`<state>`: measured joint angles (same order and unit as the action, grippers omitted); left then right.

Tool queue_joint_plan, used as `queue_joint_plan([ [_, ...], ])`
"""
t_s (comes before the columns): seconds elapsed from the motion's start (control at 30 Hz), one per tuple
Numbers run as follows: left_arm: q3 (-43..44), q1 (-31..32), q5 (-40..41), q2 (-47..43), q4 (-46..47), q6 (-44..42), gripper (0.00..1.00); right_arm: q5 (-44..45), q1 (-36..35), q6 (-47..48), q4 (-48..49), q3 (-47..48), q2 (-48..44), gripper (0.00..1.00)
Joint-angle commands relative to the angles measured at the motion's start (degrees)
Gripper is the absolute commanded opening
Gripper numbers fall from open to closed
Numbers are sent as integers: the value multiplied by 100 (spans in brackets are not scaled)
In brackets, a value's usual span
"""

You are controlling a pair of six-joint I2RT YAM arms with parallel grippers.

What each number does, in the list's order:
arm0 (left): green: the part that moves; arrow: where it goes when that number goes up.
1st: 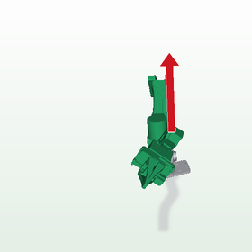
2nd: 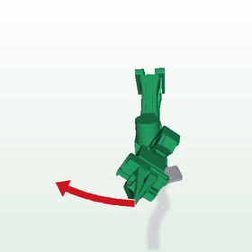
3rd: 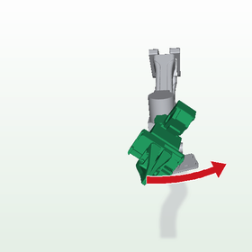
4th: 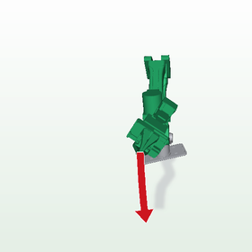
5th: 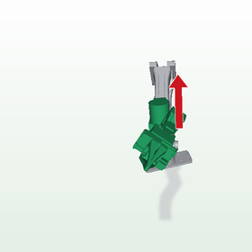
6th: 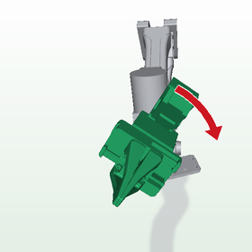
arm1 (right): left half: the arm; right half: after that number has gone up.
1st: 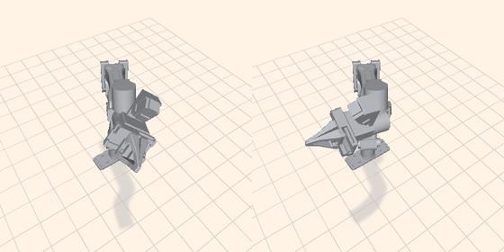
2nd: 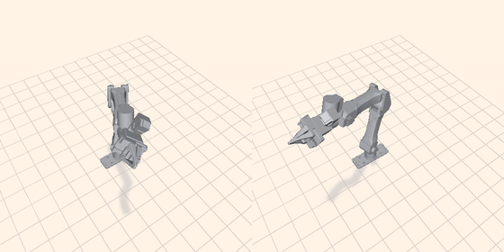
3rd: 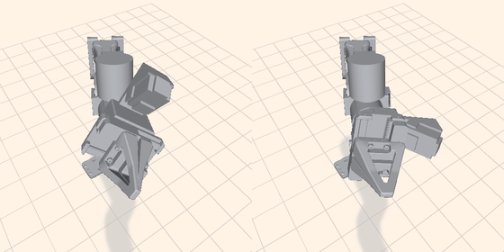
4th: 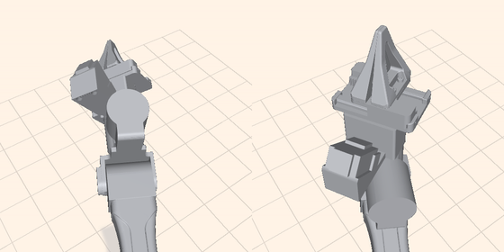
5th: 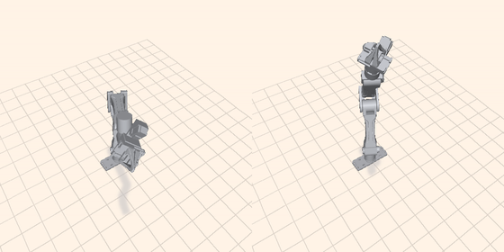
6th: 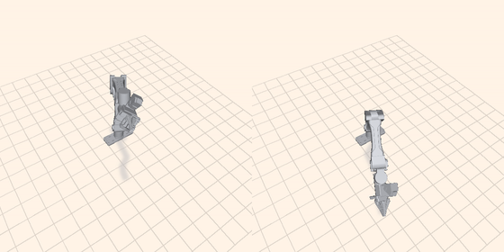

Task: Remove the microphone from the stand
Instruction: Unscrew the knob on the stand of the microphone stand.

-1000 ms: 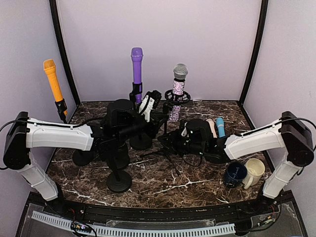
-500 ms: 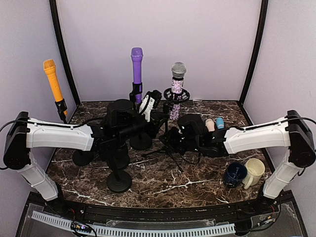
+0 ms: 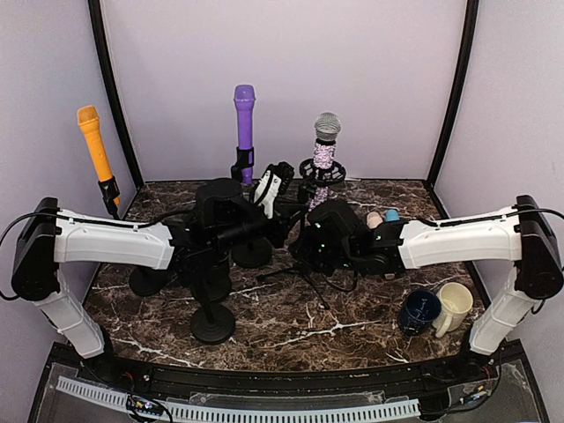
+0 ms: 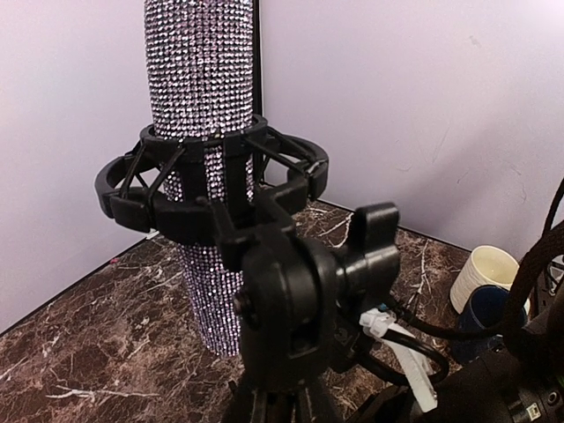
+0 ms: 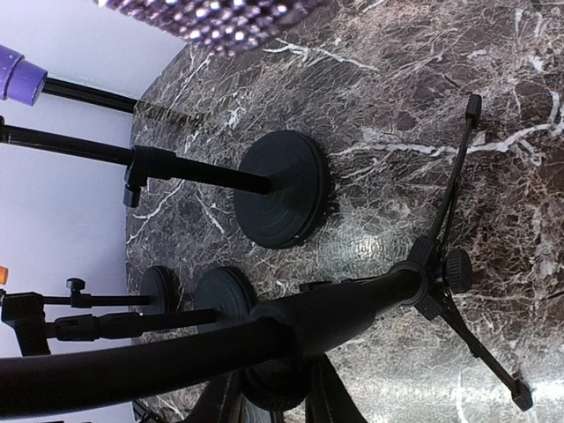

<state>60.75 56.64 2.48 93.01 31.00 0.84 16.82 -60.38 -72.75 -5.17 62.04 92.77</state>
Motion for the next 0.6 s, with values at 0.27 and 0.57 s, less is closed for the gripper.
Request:
queue_joint_plan([
  [0.27, 198, 41, -124, 234, -321, 186, 0, 593, 46, 158, 197, -152, -237, 17],
  [0.57, 390, 40, -38, 286, -442, 199, 0, 493, 44, 161, 1421, -1364, -1270, 68],
])
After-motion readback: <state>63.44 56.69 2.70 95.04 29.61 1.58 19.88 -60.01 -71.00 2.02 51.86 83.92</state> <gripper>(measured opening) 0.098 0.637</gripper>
